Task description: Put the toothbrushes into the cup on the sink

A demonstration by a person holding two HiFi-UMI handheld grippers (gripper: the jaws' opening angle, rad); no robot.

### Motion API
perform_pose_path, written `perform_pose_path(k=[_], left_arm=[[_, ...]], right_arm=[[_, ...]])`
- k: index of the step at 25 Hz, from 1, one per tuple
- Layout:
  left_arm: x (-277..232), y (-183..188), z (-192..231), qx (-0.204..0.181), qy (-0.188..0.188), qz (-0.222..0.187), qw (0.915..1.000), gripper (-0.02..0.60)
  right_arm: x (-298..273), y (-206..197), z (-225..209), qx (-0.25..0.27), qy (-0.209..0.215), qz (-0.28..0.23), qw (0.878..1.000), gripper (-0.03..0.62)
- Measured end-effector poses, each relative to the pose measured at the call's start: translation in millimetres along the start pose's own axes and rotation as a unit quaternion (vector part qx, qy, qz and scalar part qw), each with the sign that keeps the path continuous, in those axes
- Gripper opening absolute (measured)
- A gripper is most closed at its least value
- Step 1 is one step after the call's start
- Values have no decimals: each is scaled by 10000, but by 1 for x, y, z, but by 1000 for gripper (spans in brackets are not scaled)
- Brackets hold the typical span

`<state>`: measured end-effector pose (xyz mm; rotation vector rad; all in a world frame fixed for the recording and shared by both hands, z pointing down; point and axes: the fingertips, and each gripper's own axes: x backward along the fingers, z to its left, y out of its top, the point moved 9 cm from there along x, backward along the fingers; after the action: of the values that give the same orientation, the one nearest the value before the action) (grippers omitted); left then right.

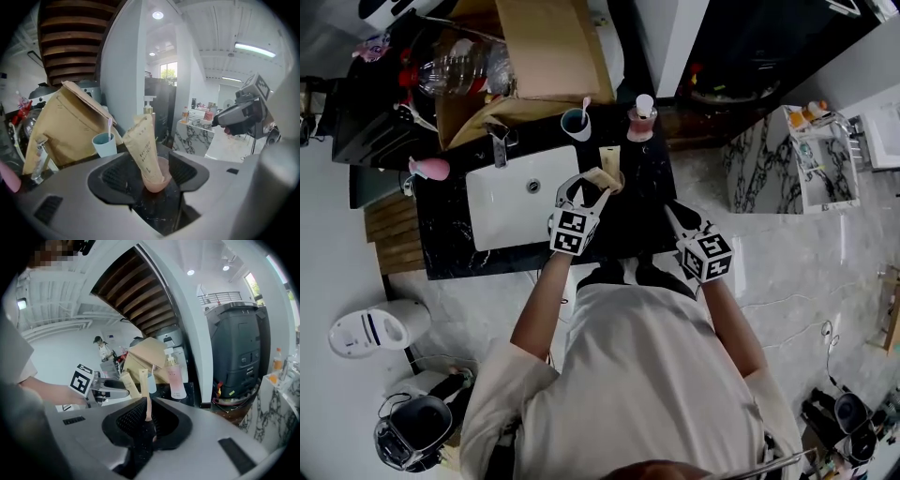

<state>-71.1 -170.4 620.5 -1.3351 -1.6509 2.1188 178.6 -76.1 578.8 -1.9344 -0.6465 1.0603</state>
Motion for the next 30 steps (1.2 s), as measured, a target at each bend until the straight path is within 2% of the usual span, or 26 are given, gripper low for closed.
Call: perform_pose_path(k=[7, 13, 21, 30], left_arm=[[38, 8, -1, 137, 329, -265, 9990, 262], [68, 11, -7, 379, 609, -462, 9964, 236], [107, 14, -23, 789, 966, -756, 9893, 179], [147, 19, -40, 1090, 1287, -1008, 9805, 127]], right_arm=[[1, 17, 3, 196, 218, -87, 9995, 52], [4, 33, 2, 437, 353, -140, 9983, 52], [10, 52, 3, 841, 646, -219, 9941, 52], [11, 66, 9, 1034, 986, -239, 9895, 52]])
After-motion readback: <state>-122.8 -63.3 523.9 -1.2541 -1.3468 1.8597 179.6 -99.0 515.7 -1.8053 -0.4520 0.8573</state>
